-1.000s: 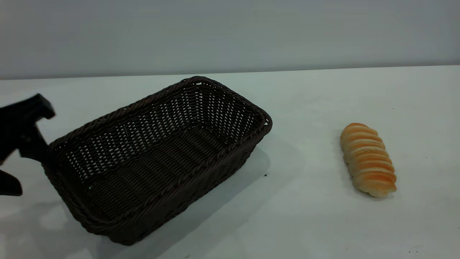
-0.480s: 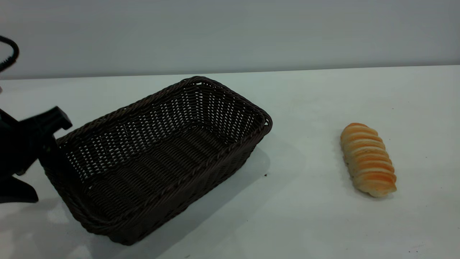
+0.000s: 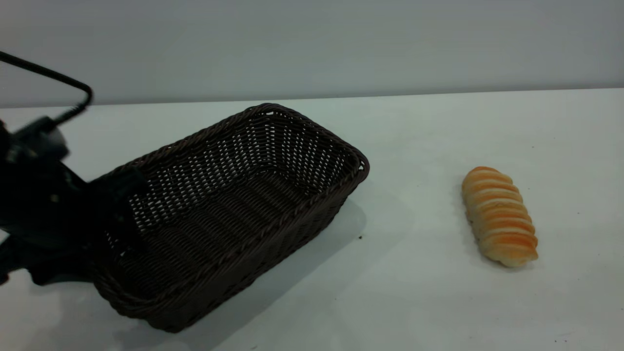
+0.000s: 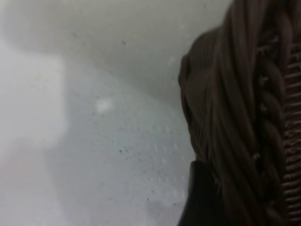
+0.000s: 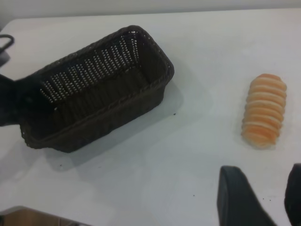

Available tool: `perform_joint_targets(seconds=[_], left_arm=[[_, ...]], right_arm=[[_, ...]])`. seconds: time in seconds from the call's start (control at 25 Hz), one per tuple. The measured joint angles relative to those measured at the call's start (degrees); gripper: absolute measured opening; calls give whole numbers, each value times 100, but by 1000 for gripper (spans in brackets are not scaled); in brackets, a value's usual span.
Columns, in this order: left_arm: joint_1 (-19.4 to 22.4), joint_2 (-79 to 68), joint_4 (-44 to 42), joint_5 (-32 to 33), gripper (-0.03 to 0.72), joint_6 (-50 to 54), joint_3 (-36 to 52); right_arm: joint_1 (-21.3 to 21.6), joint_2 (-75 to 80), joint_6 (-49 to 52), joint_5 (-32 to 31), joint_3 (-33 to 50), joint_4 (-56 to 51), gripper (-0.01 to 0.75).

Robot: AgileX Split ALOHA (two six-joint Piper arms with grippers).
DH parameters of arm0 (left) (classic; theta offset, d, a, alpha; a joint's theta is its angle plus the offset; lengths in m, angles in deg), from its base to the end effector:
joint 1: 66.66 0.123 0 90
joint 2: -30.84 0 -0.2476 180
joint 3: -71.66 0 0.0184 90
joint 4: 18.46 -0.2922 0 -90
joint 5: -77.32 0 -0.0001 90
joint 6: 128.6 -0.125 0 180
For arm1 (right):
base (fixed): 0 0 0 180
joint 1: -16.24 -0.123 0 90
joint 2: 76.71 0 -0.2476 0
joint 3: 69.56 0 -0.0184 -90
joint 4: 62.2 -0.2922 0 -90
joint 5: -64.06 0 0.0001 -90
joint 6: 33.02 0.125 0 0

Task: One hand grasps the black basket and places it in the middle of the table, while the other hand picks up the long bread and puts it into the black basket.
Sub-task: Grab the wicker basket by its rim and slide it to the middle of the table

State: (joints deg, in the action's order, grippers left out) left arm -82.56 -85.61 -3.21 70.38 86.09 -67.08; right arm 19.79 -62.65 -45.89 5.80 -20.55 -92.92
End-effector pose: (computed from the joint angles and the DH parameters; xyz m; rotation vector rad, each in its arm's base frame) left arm 0.2883 -0.0780 -0.0280 -0.7924 2.5596 -0.3401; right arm 0.1151 0.0473 0.2801 -0.1380 2.0237 0.4692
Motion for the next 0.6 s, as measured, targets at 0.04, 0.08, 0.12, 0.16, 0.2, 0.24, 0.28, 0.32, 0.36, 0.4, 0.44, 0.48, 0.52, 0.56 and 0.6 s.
perform_joint_targets(seconds=[0.04, 0.08, 0.12, 0.16, 0.2, 0.24, 0.28, 0.32, 0.36, 0.4, 0.44, 0.48, 0.52, 0.56, 0.6], left_arm=[[-20, -87, 0, 5, 585, 20, -46], [-28, -164, 0, 5, 585, 48, -87], [-28, -220, 0, 5, 585, 77, -110], [-28, -280, 0, -2, 584, 94, -131], [-28, -328, 0, -3, 581, 101, -143], [-28, -366, 0, -10, 570, 113, -156], [-28, -389, 0, -14, 552, 113, -162], [-28, -410, 0, -16, 528, 119, -162], [-28, -415, 0, -16, 488, 125, -162], [-28, -415, 0, -22, 434, 130, -162], [-28, -415, 7, -23, 379, 142, -162], [-28, -415, 7, -28, 300, 142, -162], [-28, -415, 40, -45, 220, 185, -162], [-28, -415, 105, -94, 145, 245, -166], [-28, -415, 36, -129, 130, 177, -171]], right_arm=[[0, 0, 0, 0, 0, 0, 239], [0, 0, 0, 0, 0, 0, 239], [0, 0, 0, 0, 0, 0, 239], [0, 0, 0, 0, 0, 0, 239], [0, 0, 0, 0, 0, 0, 239], [0, 0, 0, 0, 0, 0, 239], [0, 0, 0, 0, 0, 0, 239], [0, 0, 0, 0, 0, 0, 239], [0, 0, 0, 0, 0, 0, 239], [0, 0, 5, 0, 0, 0, 239], [0, 0, 5, 0, 0, 0, 239], [0, 0, 5, 0, 0, 0, 239], [0, 0, 5, 0, 0, 0, 239], [0, 0, 5, 0, 0, 0, 239], [0, 0, 5, 0, 0, 0, 239]])
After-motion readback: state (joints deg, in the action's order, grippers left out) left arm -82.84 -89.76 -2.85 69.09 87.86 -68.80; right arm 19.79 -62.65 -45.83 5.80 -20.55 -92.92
